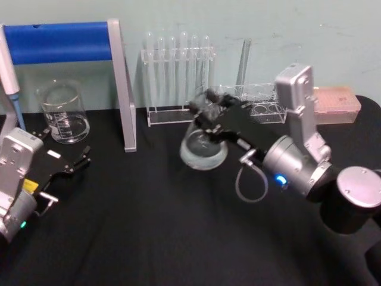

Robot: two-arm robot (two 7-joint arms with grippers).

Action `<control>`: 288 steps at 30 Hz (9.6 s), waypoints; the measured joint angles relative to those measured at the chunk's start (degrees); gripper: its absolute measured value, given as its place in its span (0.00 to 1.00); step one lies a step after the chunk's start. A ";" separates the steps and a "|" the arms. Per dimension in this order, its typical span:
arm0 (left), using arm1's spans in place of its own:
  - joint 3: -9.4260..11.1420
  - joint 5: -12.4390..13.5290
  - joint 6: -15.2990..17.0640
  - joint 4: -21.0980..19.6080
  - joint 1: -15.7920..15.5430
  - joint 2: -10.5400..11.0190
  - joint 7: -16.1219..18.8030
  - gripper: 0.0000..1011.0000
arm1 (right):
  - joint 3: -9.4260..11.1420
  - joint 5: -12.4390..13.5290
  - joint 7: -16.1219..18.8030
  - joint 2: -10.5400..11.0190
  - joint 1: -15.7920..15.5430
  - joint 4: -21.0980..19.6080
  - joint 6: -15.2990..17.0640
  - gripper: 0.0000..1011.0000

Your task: Grasp the erlenmeyer flask with one hand, shake it three times, then place it back.

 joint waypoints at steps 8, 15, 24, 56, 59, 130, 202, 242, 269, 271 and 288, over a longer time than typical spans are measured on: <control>0.00 0.00 0.00 0.00 0.00 0.00 0.00 0.99 | 4.78 -0.87 -3.28 -0.10 -0.11 1.41 -0.34 0.45; 0.00 0.00 0.00 0.00 0.00 0.00 0.00 0.99 | 7.73 -1.61 -4.53 -0.24 -0.60 2.01 -0.43 0.45; 0.00 0.00 0.00 0.00 0.00 0.00 0.00 0.99 | 9.95 -2.84 -4.98 -0.78 -1.01 2.41 -0.26 0.45; 0.00 0.00 0.00 0.00 0.00 0.00 0.00 0.99 | -2.67 -1.73 6.11 -3.15 -1.96 -2.69 2.69 0.45; 0.00 0.00 0.00 0.00 0.00 0.00 0.00 0.99 | -4.04 -1.25 7.07 -2.53 -2.26 -3.68 2.88 0.45; 0.00 0.00 0.00 0.00 0.00 0.00 0.00 0.99 | 8.38 -2.90 -1.51 -1.41 -3.08 -0.25 2.74 0.45; 0.00 0.00 0.00 0.01 0.00 0.00 0.00 0.99 | 5.74 -0.98 -2.97 -0.11 -1.95 -0.63 2.30 0.45; 0.00 0.00 0.00 0.00 0.00 0.00 0.00 0.99 | 0.36 -0.92 3.35 -1.62 -3.53 -3.92 3.84 0.45; 0.00 0.00 0.00 0.00 0.00 0.00 0.00 0.99 | -2.35 0.02 3.43 -0.53 -2.92 -4.31 3.72 0.45; 0.00 0.00 0.00 0.00 0.00 0.00 0.00 0.99 | -2.35 -0.03 3.24 -0.57 -2.76 -3.85 3.65 0.45; 0.00 0.00 0.00 0.00 0.00 0.00 0.00 0.99 | -2.82 -1.17 3.48 -1.53 -2.61 1.74 1.16 0.45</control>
